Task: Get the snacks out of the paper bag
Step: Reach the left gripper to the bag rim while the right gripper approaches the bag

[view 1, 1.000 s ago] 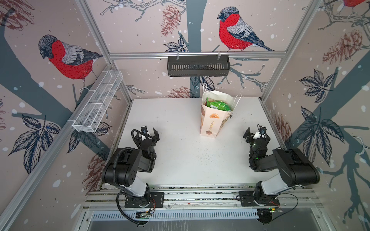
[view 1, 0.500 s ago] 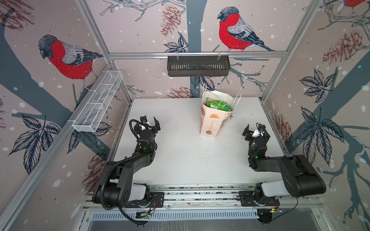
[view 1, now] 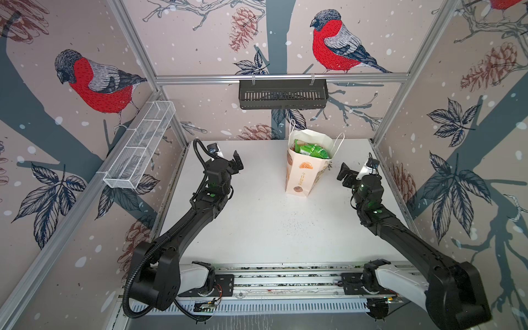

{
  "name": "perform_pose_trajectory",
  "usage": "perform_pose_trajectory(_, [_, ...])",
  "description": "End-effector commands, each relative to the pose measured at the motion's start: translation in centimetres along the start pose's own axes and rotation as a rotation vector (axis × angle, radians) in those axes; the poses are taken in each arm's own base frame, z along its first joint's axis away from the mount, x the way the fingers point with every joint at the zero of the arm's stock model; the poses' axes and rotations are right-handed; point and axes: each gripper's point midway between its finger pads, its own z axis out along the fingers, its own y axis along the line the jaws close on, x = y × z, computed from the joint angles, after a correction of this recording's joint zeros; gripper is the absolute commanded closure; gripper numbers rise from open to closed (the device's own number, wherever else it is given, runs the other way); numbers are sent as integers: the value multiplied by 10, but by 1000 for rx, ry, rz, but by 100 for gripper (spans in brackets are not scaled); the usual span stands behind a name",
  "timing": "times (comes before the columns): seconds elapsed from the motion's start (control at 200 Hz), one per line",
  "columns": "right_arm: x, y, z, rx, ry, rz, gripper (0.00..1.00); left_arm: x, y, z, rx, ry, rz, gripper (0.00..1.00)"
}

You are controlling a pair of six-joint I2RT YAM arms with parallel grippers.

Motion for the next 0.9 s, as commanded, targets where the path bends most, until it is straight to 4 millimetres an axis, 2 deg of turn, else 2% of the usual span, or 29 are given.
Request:
perform_pose_trajectory(0.0, [41,8,-8,-54,222,44,0,23,-24,-2,78,151,0,2])
perform_pose_trajectory(0.06, [43,13,-12,-78,254,48,0,19,-41,-2,142,175,-12,2])
perform_pose_trajectory(0.085, [43,14,-14,-80,264,49,0,24,-46,-2,170,201,-14,2])
perform_pose_trajectory(0.105, [43,15,-15,-84,271,50,0,14,-55,-2,195,192,-24,2])
perform_pose_trajectory(0.21, [35,19,-20,-96,286,37,0,4,-79,-1,270,231,-28,2])
perform_pose_trajectory(0.405, [19,20,-25,-91,290,-13,0,-12,-96,-5,275,224,-2,2])
perform_pose_trajectory(0.615, [13,21,-30,-92,287,-27,0,-7,-128,-7,316,251,47,2])
perform_pose_trajectory(0.891, [8,21,-44,-111,277,-4,0,8,-170,18,413,338,37,2])
